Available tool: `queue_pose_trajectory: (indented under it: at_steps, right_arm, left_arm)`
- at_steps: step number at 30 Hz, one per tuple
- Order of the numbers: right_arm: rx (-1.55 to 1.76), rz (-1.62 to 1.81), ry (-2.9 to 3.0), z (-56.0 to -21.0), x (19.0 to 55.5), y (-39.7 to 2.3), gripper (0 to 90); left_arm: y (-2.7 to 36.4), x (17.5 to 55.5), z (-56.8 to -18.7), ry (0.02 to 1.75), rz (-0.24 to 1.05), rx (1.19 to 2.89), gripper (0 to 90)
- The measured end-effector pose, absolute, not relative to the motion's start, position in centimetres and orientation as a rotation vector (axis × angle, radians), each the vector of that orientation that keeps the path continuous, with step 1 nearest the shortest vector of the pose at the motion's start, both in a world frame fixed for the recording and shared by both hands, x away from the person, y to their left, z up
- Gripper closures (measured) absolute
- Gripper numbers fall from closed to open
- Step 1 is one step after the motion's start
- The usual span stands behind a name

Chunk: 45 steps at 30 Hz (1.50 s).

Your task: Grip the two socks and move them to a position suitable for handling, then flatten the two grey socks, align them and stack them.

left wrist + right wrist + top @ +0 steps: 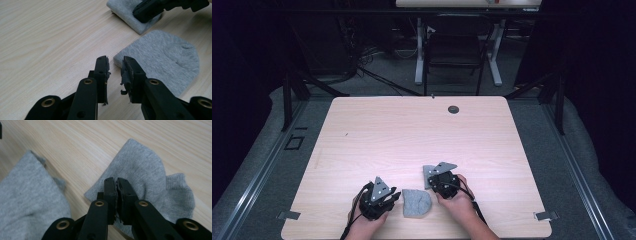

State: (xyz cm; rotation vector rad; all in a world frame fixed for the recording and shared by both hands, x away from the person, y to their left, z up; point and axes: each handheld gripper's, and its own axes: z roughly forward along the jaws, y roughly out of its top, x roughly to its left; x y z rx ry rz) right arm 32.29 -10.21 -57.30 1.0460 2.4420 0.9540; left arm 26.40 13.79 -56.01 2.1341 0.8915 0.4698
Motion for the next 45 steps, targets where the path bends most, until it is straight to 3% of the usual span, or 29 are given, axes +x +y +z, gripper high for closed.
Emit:
queue_pose_trajectory:
  at_steps: [23, 27, 45]
  right_arm:
    - [0.997, 1.0, 2.482, -57.5, 33.4, -7.4, 86.6]
    - [1.002, 1.004, 2.476, -57.4, 33.3, -7.4, 83.2]
    - [0.966, 1.073, 2.391, -53.7, 30.4, -11.0, 74.2]
  left_arm:
    - [13.6, 26.3, -56.3, 0.886, 0.466, 2.14, 73.7]
    - [13.7, 26.3, -56.2, 0.884, 0.468, 2.14, 73.3]
    - [13.6, 26.2, -56.0, 0.884, 0.474, 2.123, 70.5]
